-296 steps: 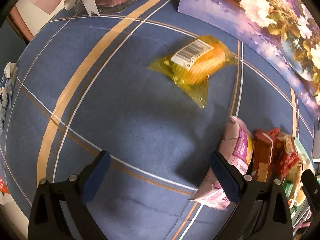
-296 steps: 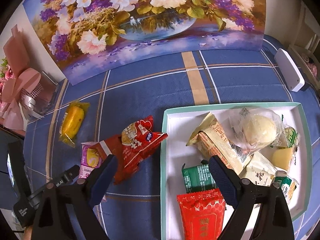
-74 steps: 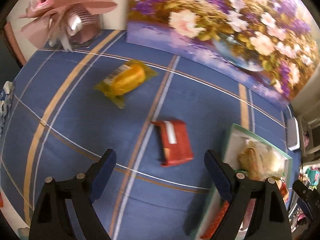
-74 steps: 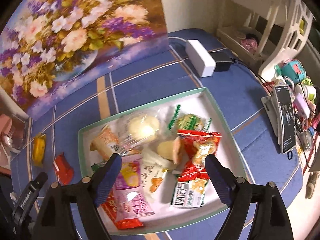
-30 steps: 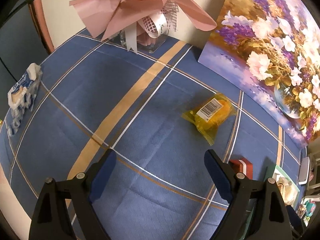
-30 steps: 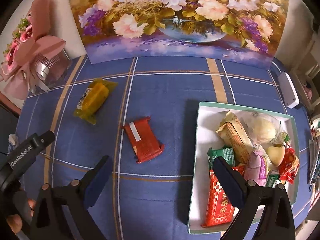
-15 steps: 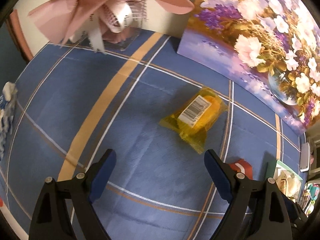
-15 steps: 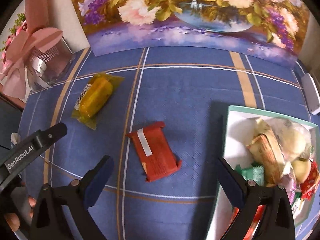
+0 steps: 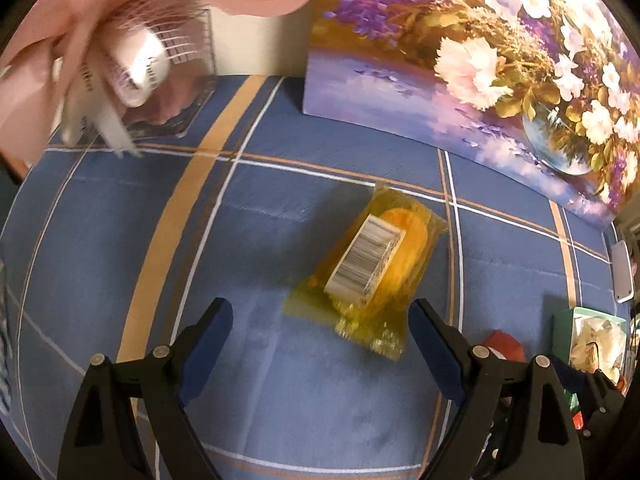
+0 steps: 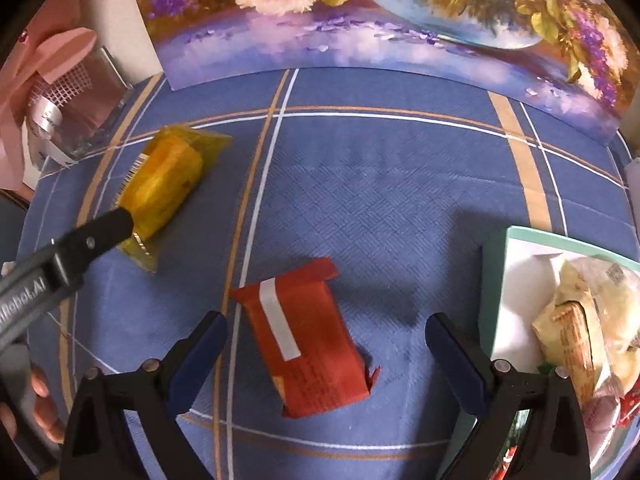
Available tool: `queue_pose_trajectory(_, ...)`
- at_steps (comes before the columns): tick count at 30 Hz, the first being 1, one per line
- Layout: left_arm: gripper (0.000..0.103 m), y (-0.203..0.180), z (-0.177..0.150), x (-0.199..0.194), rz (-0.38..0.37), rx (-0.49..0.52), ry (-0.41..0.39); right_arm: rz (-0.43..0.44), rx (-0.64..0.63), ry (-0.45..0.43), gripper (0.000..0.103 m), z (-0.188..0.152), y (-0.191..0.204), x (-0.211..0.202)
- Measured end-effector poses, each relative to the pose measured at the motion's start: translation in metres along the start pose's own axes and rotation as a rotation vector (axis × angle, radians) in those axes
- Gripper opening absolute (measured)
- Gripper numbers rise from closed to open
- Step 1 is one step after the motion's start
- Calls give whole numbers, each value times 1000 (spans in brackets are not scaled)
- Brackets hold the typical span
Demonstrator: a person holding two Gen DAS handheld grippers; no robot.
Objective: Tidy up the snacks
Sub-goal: 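Grasp the yellow-wrapped cake with the left gripper while the right grasps the red box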
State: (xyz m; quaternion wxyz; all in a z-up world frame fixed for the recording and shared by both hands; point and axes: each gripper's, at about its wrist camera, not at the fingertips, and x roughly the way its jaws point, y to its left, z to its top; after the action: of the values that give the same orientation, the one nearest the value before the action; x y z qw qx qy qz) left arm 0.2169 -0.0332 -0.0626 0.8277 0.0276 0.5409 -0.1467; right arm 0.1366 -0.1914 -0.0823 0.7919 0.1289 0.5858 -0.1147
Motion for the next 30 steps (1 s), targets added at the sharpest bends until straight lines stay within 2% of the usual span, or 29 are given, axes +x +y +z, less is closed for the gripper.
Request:
queue_pose_trajectory(9,89,-19,18,18,17,112,-13,-39,-12,12,100,-1,-5,13)
queue_pose_trajectory(13,78,-25,21,23,21,133,-24,-44,-18,12,99,-1,-4,13)
queue_pose_trajectory(19,56,-31,18,25,12,143,-6,-61,-22,5,84,-3,-3,8)
queue_pose_trajectory(21,54,-33,17,26,29,140,3,-59,-26,5,77,-4,-5,4)
queue_pose_trajectory(25,51,-31,11,24,25,114,17,-49,-16,11,76,-6,-7,1)
queue_pose_trajectory(30,47,-30,4,19,33,83,36,-41,-27,17,61,-12,-6,-6)
